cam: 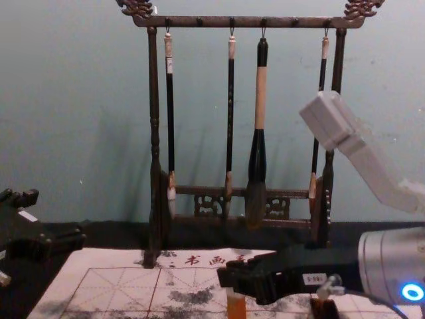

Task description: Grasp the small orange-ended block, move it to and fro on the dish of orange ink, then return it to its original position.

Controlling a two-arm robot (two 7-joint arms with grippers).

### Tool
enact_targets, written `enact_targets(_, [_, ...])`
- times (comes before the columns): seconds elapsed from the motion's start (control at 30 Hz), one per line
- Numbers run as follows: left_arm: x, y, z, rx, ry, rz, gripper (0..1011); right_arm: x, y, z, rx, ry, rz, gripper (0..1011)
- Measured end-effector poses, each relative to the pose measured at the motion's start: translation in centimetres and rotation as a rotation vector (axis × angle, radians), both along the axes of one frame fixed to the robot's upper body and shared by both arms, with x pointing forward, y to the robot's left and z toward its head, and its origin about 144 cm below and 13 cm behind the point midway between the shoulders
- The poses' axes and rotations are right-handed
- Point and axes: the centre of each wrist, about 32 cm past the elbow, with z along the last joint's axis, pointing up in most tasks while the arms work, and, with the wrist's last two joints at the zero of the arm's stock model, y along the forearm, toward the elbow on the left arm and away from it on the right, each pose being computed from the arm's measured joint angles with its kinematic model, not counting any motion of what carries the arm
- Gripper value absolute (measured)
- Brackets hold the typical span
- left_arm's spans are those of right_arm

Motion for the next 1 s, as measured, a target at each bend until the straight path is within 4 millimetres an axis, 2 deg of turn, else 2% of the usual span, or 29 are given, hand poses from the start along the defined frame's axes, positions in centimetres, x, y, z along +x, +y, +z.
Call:
enact_targets(0.37, [0.0, 0.0, 0.0, 0.000, 0.000, 0.000, 1001, -0.7, -0.9, 1.0, 0.054, -0.005, -0.004, 144])
enact_targets(0.8, [0.0, 0.0, 0.0, 0.000, 0.000, 0.000, 1001, -3.6, -4.2, 3.6, 0.147, -0.115, -0.123, 144])
enact_targets(1.0, [0.0, 0.0, 0.0, 0.000, 0.000, 0.000, 1001, -5.0, -5.4, 3.9, 0.162, -0.158, -0.203, 144])
